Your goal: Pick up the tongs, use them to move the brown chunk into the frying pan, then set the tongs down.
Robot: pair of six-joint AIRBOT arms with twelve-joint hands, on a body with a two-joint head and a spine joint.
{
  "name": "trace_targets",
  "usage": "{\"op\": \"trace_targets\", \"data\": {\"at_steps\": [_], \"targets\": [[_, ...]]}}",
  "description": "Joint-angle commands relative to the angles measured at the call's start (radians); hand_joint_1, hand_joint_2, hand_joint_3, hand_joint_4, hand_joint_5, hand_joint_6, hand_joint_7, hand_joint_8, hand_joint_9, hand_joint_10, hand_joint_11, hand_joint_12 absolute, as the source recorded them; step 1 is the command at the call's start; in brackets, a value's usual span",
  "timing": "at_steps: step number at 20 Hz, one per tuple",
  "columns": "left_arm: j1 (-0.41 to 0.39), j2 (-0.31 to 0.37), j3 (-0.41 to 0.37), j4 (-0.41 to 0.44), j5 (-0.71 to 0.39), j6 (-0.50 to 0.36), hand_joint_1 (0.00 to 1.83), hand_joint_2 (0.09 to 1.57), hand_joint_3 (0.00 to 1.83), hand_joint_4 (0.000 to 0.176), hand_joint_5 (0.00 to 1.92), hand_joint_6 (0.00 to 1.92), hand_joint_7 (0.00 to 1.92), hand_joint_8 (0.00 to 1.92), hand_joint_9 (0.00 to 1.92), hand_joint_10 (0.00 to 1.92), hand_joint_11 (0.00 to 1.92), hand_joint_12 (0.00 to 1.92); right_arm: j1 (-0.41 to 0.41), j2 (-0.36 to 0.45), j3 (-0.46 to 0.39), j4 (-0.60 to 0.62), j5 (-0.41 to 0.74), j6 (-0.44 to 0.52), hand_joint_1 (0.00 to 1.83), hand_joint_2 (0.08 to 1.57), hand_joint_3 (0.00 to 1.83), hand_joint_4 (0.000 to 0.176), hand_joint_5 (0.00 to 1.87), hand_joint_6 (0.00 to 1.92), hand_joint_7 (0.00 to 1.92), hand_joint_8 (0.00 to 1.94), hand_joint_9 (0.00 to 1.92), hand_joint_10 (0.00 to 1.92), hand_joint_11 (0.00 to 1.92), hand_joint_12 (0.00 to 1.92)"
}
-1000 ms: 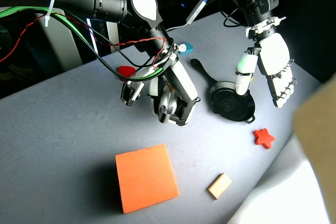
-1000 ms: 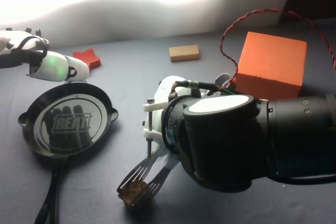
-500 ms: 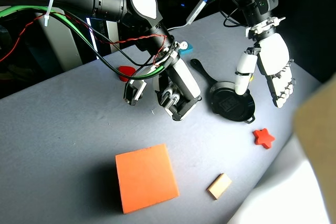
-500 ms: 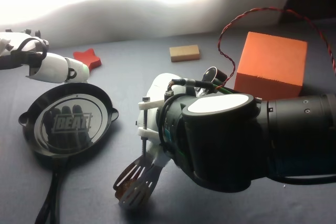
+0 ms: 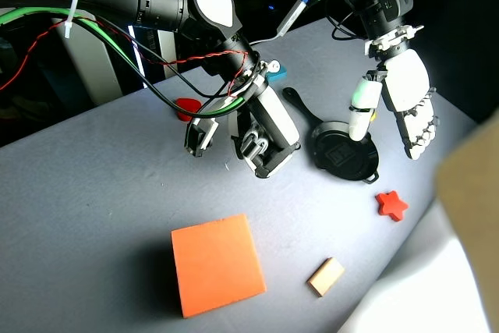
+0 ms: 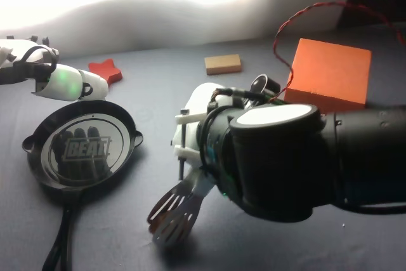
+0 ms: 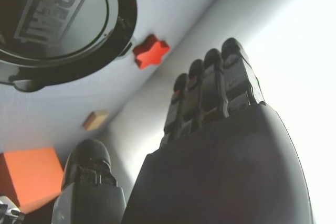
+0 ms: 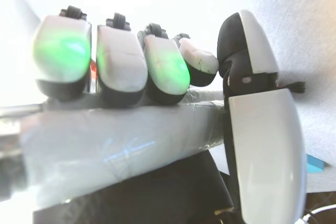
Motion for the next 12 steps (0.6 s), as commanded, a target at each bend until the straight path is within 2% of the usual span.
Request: {"op": "trace_targets", "data": {"at_steps": [1, 6, 9, 12], "targets": [[-0.004, 0.005, 0.009, 0.054, -0.009, 0.002, 0.0, 1.1, 0.0, 0.0, 0.0, 0.0, 0.03, 0.0, 0.02, 0.0, 0.0, 0.0, 0.018, 0.011, -0.001, -0.079, -0.006, -0.013, 1.12, 1.35, 0.0, 0.176, 1.38, 1.92, 1.5, 1.94, 1.57, 1.92, 1.72, 1.92], [0.007, 0.001, 0.045, 0.054, -0.007, 0.001, 0.0, 1.12, 0.01, 0.0, 0.0, 0.0, 0.02, 0.0, 0.01, 0.0, 0.0, 0.0, 0.045, 0.048, -0.001, -0.086, 0.04, 0.016, 1.09, 1.35, 0.0, 0.176, 1.33, 1.92, 1.46, 1.94, 1.54, 1.92, 1.69, 1.92], [0.007, 0.001, 0.071, 0.045, 0.005, 0.001, 0.0, 1.13, 0.01, 0.0, 0.0, 0.0, 0.02, 0.0, 0.01, 0.0, 0.0, 0.0, 0.057, 0.068, -0.001, -0.169, 0.098, 0.053, 1.1, 1.34, 0.0, 0.176, 1.33, 1.92, 1.46, 1.94, 1.53, 1.92, 1.69, 1.92], [0.01, 0.001, 0.088, 0.045, 0.01, 0.003, 0.0, 1.13, 0.01, 0.0, 0.0, 0.0, 0.03, 0.0, 0.02, 0.0, 0.0, 0.0, 0.067, 0.079, 0.006, -0.336, 0.204, 0.147, 1.1, 1.34, 0.0, 0.176, 1.33, 1.92, 1.46, 1.94, 1.54, 1.92, 1.69, 1.92]]}}
